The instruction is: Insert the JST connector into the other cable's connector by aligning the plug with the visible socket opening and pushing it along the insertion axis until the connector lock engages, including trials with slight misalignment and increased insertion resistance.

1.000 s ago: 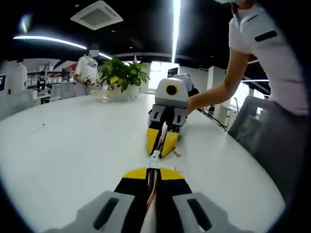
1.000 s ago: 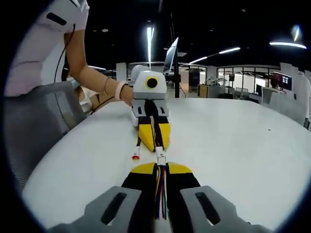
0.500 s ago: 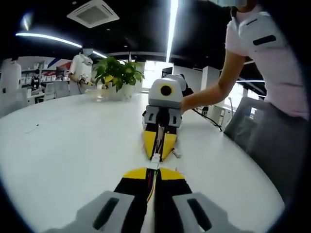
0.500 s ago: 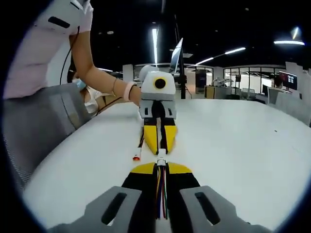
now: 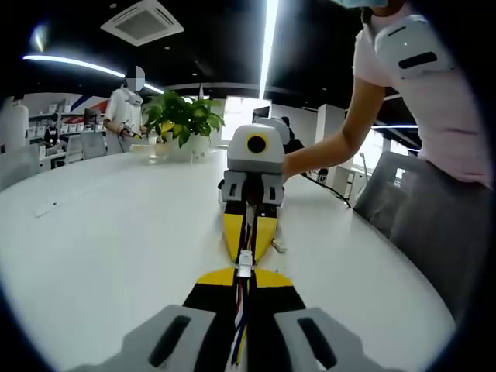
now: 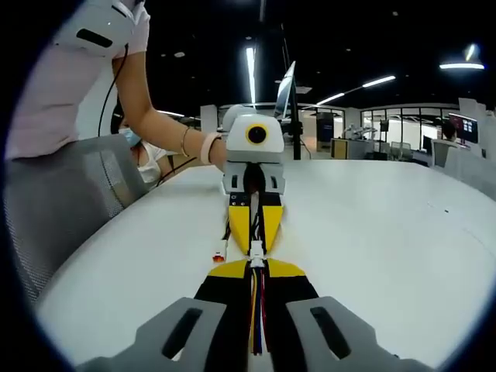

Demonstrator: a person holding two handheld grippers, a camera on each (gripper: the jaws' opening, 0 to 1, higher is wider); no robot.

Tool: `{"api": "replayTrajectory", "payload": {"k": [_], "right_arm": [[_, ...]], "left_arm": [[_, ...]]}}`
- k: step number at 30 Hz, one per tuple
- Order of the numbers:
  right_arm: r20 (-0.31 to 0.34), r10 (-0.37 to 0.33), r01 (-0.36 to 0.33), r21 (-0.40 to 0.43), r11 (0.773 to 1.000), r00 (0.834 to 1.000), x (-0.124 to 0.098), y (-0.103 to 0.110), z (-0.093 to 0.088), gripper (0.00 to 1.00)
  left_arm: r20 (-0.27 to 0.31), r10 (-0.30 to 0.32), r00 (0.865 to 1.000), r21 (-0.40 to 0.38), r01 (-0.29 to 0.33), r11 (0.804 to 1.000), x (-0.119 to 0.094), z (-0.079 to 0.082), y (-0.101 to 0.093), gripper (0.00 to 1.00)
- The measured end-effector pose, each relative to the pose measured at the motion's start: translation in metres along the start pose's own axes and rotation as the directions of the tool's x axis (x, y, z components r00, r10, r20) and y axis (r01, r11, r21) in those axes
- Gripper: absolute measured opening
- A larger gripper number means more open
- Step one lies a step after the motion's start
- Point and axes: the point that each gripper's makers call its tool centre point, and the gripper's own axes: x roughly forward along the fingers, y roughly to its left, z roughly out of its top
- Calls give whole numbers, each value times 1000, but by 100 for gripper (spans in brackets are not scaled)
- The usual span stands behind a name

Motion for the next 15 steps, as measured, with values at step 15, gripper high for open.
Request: {"api": "replayTrajectory", "payload": {"k": [15], "right_arm": [[21, -61, 59, 58, 997, 998, -1, -16, 1, 6]], "left_arm": [[8, 65, 998, -27, -64, 998, 5, 5, 14, 0]]}}
